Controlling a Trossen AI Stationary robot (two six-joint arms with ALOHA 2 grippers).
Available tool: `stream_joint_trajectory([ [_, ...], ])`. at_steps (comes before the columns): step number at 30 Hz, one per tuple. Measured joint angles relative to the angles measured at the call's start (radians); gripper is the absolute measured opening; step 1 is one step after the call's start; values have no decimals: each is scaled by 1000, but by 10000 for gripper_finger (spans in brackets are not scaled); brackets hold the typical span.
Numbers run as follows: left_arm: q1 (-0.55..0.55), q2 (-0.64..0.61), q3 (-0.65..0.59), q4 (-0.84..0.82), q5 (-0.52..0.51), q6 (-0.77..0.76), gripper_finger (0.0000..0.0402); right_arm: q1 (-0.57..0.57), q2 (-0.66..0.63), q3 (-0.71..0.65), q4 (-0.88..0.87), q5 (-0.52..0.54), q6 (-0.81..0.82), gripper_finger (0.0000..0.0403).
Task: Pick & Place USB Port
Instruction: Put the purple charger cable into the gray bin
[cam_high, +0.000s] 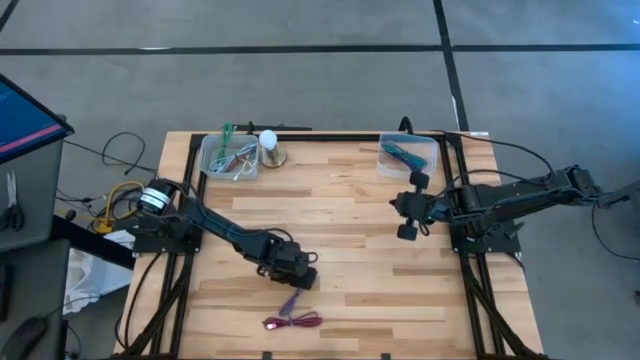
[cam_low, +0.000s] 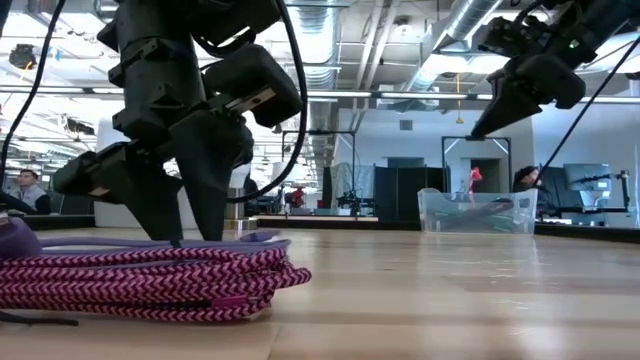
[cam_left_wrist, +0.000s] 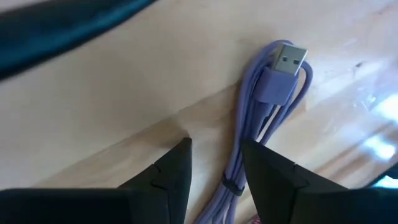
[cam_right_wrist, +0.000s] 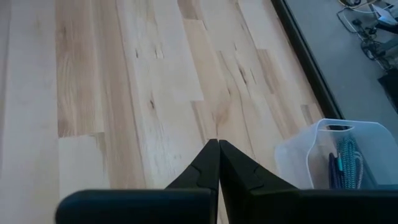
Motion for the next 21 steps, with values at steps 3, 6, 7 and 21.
stream_joint_trajectory([
  [3, -2, 3, -1, 48, 16, 0, 142, 0, 0, 0, 0, 5, 0, 0],
  [6, -3, 3, -1, 78, 38, 19, 142, 0, 0, 0, 2, 5, 0, 0],
  [7, -3, 3, -1, 80, 42, 39, 142, 0, 0, 0, 1, 5, 0, 0],
  [21, 27, 0, 1, 116, 32, 215, 142, 0, 0, 0, 0, 5, 0, 0],
])
